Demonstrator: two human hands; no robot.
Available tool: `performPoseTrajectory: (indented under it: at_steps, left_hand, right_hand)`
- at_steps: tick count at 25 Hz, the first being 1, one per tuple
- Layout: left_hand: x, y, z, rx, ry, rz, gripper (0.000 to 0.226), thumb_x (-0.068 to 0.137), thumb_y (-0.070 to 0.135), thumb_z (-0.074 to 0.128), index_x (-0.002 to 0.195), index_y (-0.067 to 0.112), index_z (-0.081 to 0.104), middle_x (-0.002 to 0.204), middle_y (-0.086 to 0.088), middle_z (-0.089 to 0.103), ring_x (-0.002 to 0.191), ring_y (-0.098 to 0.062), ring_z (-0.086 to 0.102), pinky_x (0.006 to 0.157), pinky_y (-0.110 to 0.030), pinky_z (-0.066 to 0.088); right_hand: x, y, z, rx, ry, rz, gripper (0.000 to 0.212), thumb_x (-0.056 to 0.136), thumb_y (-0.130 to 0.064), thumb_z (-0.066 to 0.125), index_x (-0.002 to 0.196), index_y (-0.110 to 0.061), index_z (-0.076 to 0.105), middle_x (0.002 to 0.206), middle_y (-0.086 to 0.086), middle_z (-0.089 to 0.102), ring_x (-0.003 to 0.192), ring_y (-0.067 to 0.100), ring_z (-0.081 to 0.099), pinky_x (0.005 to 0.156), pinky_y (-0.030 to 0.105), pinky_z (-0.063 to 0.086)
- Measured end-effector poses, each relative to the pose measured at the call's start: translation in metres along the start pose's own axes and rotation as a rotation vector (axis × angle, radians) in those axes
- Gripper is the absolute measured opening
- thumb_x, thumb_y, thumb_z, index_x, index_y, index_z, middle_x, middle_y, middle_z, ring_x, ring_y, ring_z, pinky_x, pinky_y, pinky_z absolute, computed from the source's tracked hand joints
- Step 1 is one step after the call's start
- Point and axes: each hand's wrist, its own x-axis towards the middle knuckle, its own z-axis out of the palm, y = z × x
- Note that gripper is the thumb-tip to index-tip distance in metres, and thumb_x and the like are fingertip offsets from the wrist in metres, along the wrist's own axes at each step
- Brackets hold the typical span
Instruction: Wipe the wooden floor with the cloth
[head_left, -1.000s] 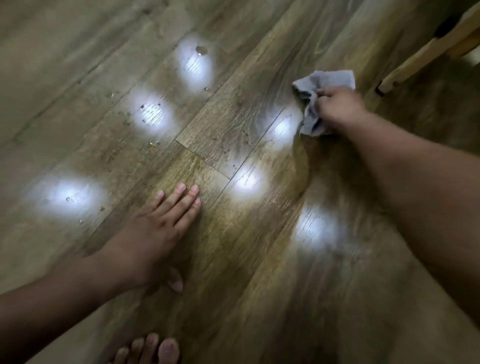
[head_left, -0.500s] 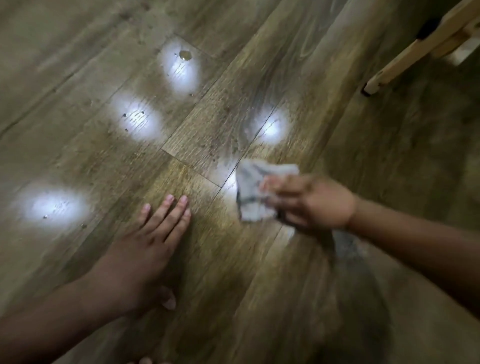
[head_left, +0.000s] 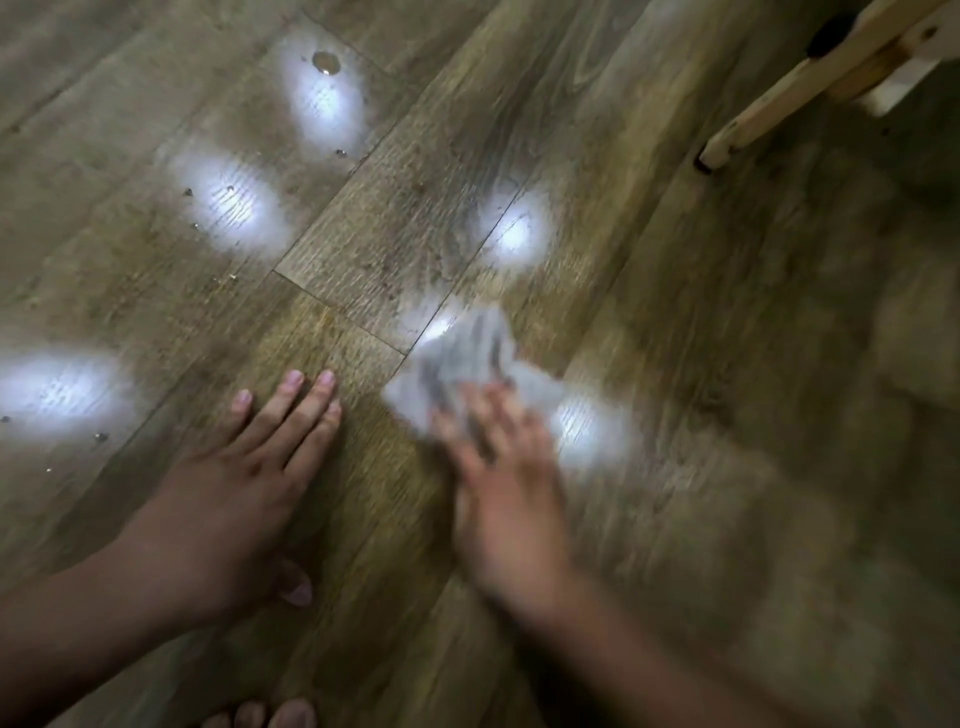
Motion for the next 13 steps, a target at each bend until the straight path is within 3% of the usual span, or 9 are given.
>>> performPoseTrajectory:
  at_steps: [2,3,5,6,7,8,10,13]
  left_hand:
    - [0.000,-0.001,0.001,-0.039,0.042,0.004,0.154,0.024,0.066,0.085,0.151,0.001,0.029,0.161,-0.017,0.025,0.155,-0.024,-0.001,0.118,-0.040,0.006]
    - [-0.001,-0.001,0.001,-0.042,0.076,0.001,0.149,0.029,0.060,0.086,0.153,0.002,0.026,0.161,-0.018,0.026,0.155,-0.024,-0.002,0.118,-0.040,0.006]
    - [-0.005,0.003,0.003,-0.010,0.123,-0.010,0.147,0.035,0.060,0.085,0.155,0.003,0.025,0.159,-0.022,0.030,0.154,-0.033,0.011,0.117,-0.044,0.011]
    - [-0.007,0.006,0.002,0.021,0.132,0.001,0.145,0.034,0.064,0.085,0.153,0.001,0.033,0.156,-0.024,0.034,0.150,-0.039,0.023,0.116,-0.049,0.016]
    - [-0.015,0.008,0.002,0.045,0.151,0.007,0.138,0.035,0.067,0.086,0.148,0.001,0.043,0.153,-0.025,0.040,0.145,-0.042,0.033,0.114,-0.055,0.018]
    - [-0.025,0.008,0.000,0.056,0.190,0.005,0.124,0.042,0.067,0.085,0.142,0.002,0.051,0.150,-0.024,0.046,0.140,-0.043,0.040,0.113,-0.060,0.020]
    - [-0.057,0.002,-0.001,0.016,0.283,-0.074,0.092,0.066,0.067,0.067,0.135,0.007,0.059,0.141,-0.020,0.056,0.133,-0.042,0.050,0.109,-0.065,0.029]
    - [-0.118,-0.015,0.017,-0.104,0.368,-0.302,0.075,0.078,0.064,0.047,0.131,0.012,0.060,0.131,-0.017,0.061,0.117,-0.042,0.060,0.095,-0.056,0.049]
  right_hand:
    - [-0.086,-0.070,0.012,0.100,-0.309,-0.251,0.039,0.093,-0.026,0.045,0.129,-0.035,0.060,0.136,-0.005,0.058,0.135,0.022,0.047,0.110,0.046,0.041]
    - [-0.101,-0.072,0.015,0.139,-0.405,-0.338,0.035,0.096,-0.026,0.046,0.126,-0.035,0.062,0.132,-0.006,0.060,0.133,0.019,0.048,0.111,0.042,0.040]
    - [-0.061,-0.032,0.000,0.025,-0.499,-0.444,0.041,0.092,-0.023,0.044,0.127,-0.031,0.064,0.138,0.000,0.059,0.131,0.024,0.050,0.106,0.041,0.044]
    - [-0.023,-0.006,-0.015,-0.108,-0.435,-0.449,0.049,0.088,-0.023,0.041,0.132,-0.029,0.061,0.143,0.005,0.055,0.128,0.029,0.054,0.099,0.042,0.050]
    - [0.018,0.020,-0.025,-0.244,-0.240,-0.416,0.054,0.088,-0.024,0.038,0.139,-0.028,0.055,0.148,0.010,0.049,0.126,0.033,0.055,0.093,0.044,0.053]
    - [0.062,0.044,-0.037,-0.335,-0.158,-0.311,0.055,0.093,-0.022,0.036,0.147,-0.028,0.045,0.155,0.013,0.039,0.131,0.036,0.051,0.094,0.045,0.052]
    - [0.143,0.076,-0.061,-0.336,-0.166,-0.023,0.057,0.099,-0.014,0.037,0.155,-0.019,0.028,0.160,0.014,0.026,0.142,0.036,0.034,0.107,0.043,0.039]
    - [0.174,0.045,-0.054,-0.168,-0.104,0.273,0.046,0.093,-0.021,0.037,0.135,-0.007,0.051,0.138,0.026,0.051,0.128,0.042,0.045,0.106,0.043,0.039]
